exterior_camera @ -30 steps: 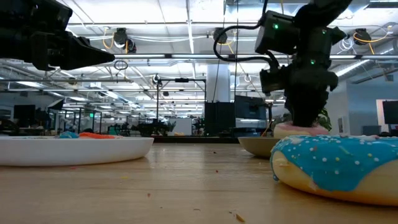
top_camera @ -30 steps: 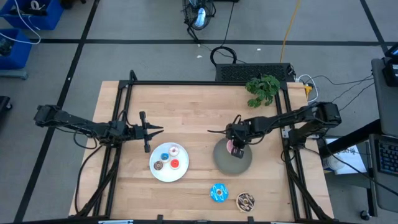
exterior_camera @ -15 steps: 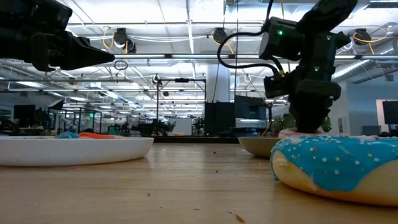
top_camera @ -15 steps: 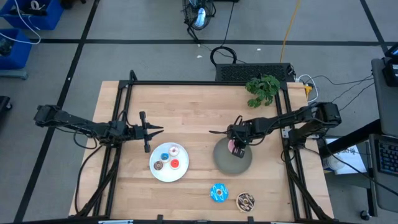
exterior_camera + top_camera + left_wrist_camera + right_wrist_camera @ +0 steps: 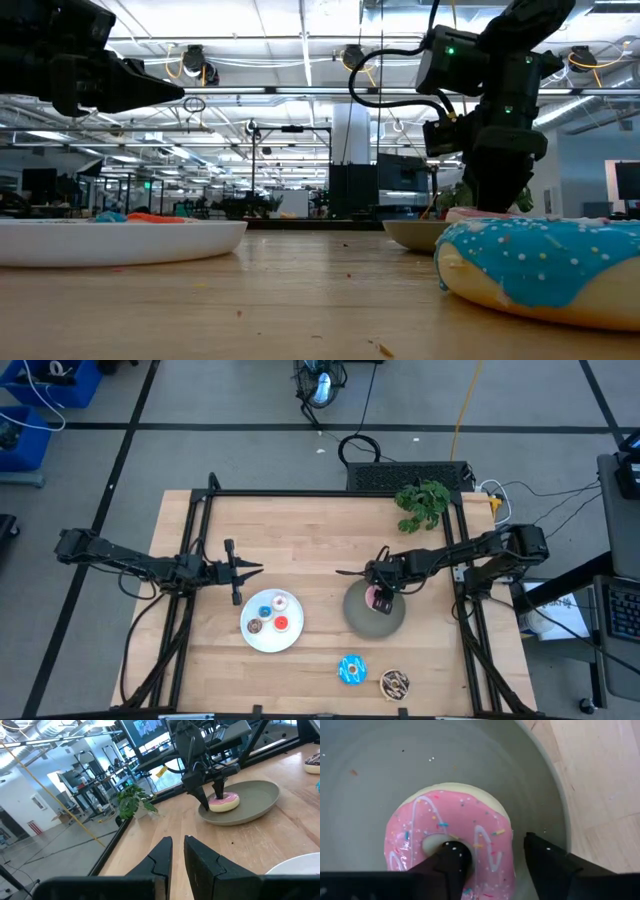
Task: Pick & Place donuts
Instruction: Put the large pink donut on the gray plate, then put the large black donut on the gray plate
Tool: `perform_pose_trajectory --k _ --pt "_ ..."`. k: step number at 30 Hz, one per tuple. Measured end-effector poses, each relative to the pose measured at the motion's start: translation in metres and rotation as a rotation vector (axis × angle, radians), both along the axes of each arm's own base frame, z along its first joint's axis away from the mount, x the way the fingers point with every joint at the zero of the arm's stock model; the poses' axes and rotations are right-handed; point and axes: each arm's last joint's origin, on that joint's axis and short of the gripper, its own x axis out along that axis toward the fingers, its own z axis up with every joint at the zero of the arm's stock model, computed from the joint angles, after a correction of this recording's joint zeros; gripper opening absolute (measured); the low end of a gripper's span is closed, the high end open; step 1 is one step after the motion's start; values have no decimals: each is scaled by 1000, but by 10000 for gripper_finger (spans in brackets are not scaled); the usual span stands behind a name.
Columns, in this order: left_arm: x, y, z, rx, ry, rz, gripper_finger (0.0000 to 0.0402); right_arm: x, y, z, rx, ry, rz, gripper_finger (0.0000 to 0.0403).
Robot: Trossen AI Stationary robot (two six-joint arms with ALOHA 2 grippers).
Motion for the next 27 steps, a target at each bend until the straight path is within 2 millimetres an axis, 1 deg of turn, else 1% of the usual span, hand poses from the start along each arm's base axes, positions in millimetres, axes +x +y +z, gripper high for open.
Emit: perform_pose_trajectory --k 5,12,17,23,27 --pt "0 0 0 1 0 0 56 0 0 3 2 4 13 202" --pt "0 0 0 6 1 0 56 12 1 31 9 14 69 229" --pt "0 0 0 7 3 0 56 15 1 41 2 28 80 242" --pt "0 0 -1 7 10 0 56 16 1 51 2 61 82 233" --pt "0 0 -1 8 10 0 56 7 3 62 7 194 73 206"
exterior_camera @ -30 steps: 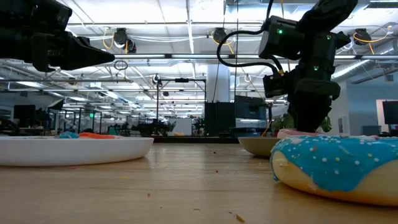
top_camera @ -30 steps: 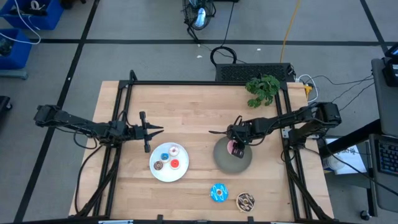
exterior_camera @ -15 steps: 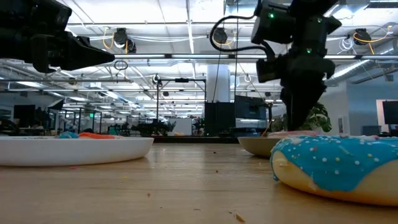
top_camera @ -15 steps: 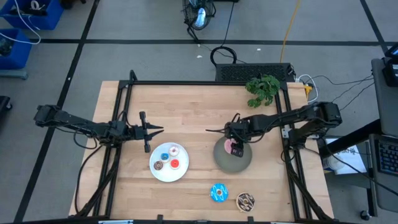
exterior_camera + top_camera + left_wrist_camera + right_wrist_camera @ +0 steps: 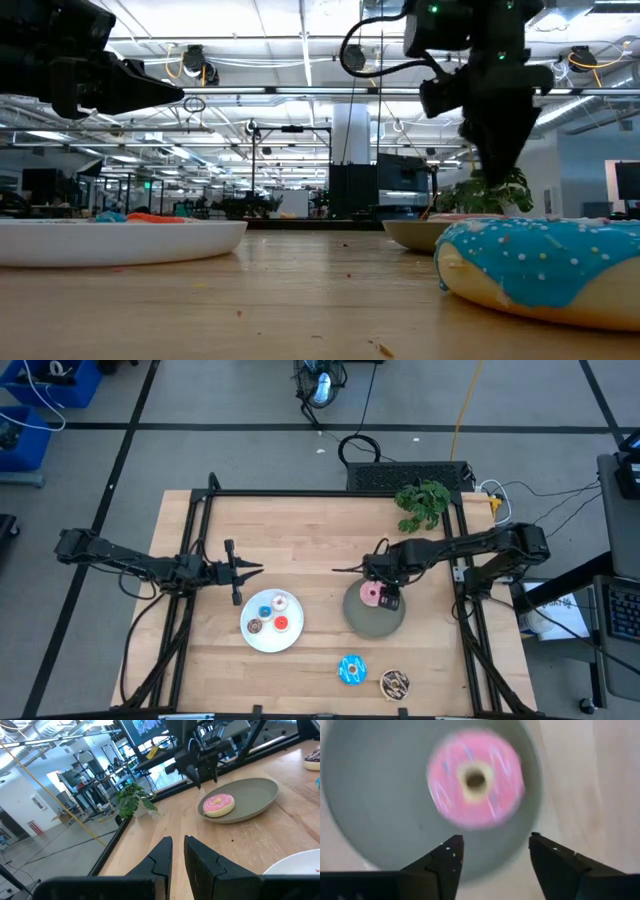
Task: Pick & Place donuts
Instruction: Put the large black donut on the gray plate
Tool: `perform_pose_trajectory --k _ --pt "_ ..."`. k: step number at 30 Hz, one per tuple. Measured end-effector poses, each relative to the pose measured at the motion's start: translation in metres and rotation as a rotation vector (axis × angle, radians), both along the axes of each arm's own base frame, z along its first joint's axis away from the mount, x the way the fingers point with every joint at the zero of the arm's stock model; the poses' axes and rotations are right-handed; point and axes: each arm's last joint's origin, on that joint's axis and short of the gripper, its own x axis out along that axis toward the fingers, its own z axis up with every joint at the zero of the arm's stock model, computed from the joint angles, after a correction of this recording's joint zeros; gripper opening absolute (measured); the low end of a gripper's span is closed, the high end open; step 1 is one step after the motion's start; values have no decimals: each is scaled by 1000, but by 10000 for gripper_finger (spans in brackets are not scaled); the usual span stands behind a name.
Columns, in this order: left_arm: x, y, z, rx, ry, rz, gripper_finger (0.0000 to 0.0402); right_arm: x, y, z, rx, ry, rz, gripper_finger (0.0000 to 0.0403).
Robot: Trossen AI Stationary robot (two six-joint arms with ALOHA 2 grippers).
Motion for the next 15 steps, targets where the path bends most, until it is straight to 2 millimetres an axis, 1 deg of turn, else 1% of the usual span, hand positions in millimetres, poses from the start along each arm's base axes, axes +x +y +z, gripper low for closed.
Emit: perform_pose_trajectory --k 2,4,6,11,13,15 --pt "0 0 0 0 0 0 56 -4 5 8 -28 56 -16 183" --pt "0 0 0 0 0 0 56 -4 14 18 -96 70 1 153" --pt "0 0 0 0 0 0 56 -4 28 29 -154 44 44 117" --pt "0 0 0 -3 -1 0 56 0 69 54 -153 -75 104 22" --pt "0 0 0 -5 -1 0 56 -2 84 57 -141 -107 119 7" --pt "0 0 0 -5 -1 0 56 -5 97 57 -128 -123 117 12"
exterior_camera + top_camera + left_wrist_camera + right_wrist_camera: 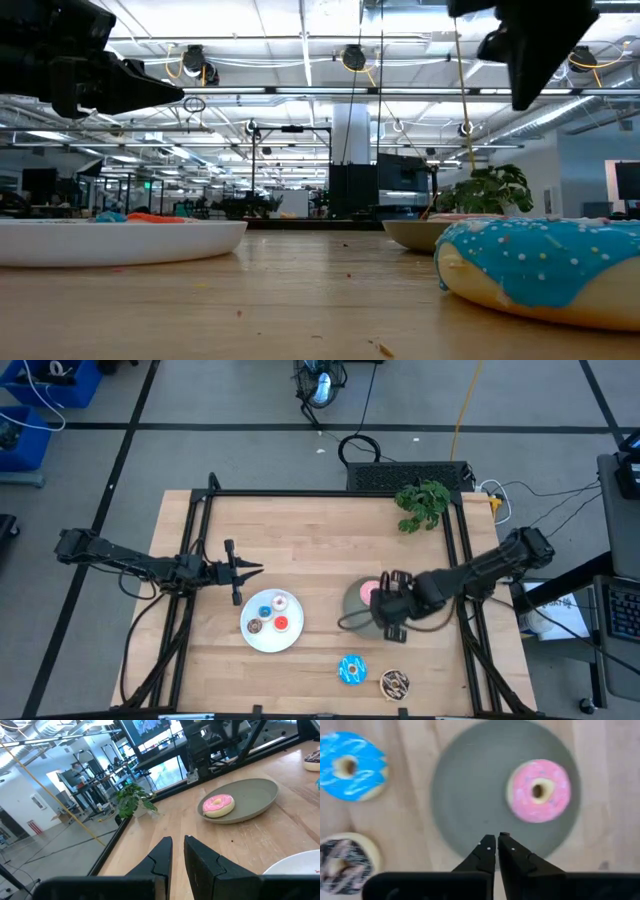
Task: Pick & Place donuts
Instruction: Put the large black donut on the gray plate
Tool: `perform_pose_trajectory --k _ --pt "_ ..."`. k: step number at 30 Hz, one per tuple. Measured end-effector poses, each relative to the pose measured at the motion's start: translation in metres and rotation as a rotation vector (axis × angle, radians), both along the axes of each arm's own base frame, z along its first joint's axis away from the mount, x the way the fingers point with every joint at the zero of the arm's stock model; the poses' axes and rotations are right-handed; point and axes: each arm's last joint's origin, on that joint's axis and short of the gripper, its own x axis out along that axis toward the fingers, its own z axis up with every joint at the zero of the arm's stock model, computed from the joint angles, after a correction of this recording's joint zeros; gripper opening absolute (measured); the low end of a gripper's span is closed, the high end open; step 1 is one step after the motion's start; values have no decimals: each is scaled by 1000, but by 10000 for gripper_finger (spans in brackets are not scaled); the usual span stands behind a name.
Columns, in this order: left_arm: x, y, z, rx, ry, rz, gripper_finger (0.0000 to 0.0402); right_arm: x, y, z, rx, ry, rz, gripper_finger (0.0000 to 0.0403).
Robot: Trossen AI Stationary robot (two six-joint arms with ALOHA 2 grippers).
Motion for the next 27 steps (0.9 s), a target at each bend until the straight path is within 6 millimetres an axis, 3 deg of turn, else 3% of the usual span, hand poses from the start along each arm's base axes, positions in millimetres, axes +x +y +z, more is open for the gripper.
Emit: perform_pose_trajectory --k 7,11,27 --pt "0 0 0 -2 -1 0 56 -18 45 -6 84 41 114 2" --pt "0 0 0 -3 -1 0 56 -23 59 -15 115 0 147 6" --pt "0 0 0 -4 -2 -1 56 -24 66 -52 240 -65 77 1"
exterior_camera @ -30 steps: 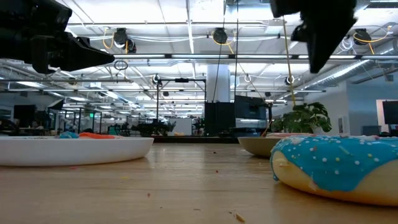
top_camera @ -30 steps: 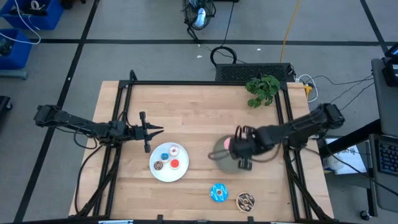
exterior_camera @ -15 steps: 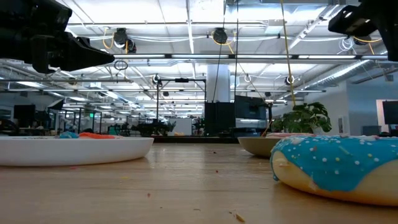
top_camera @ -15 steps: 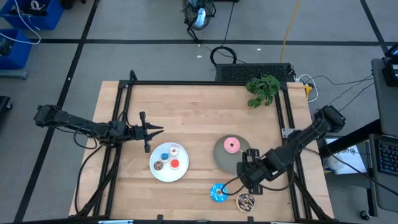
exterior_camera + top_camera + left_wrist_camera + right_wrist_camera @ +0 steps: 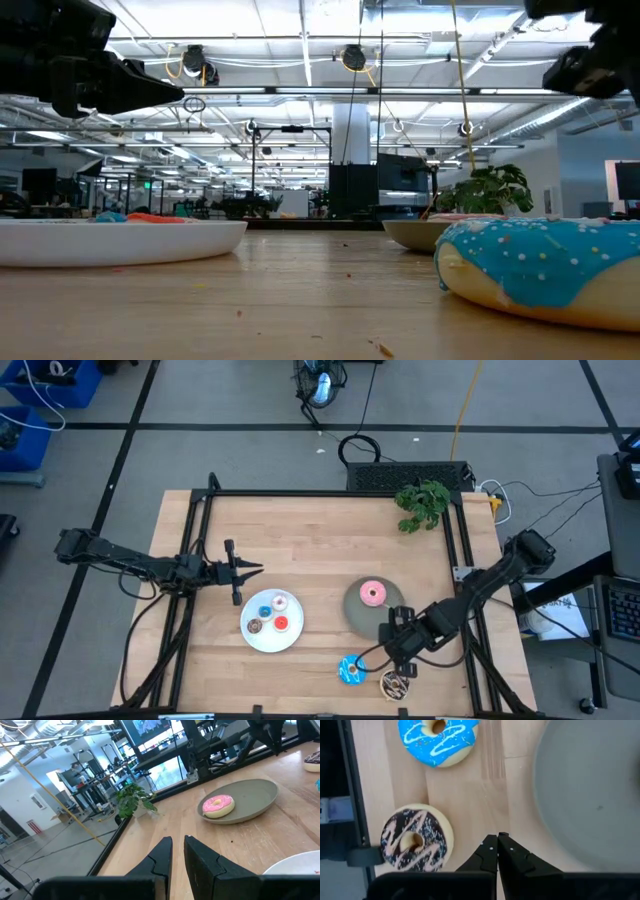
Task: Pick & Place donuts
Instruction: Put the large black donut on the gray plate
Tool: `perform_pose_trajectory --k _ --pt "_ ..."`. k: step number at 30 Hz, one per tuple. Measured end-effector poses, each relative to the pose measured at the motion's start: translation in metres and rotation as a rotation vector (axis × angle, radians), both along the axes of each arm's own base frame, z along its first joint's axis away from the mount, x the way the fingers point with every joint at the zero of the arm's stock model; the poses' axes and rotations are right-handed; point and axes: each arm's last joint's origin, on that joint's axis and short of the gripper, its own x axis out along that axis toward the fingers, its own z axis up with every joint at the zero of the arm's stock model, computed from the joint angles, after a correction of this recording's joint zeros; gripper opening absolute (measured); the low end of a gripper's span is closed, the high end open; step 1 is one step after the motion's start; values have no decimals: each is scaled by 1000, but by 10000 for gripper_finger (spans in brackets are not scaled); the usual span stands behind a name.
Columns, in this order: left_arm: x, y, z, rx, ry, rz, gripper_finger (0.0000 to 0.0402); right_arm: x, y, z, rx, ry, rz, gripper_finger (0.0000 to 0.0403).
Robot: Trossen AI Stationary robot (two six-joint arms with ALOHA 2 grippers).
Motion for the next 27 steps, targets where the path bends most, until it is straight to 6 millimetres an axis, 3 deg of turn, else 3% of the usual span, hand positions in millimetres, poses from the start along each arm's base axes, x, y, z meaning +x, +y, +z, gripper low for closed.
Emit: perform_pose_trajectory --k 7,14,20,27 --pt "0 0 0 0 -1 0 56 1 5 -17 22 -115 13 0" --pt "0 0 1 -2 -6 0 56 3 22 8 -38 -191 4 0" --pt "0 0 1 -4 -7 0 56 6 53 20 -92 -69 38 0" --pt "0 0 1 -13 -8 0 56 16 84 7 -136 116 57 0"
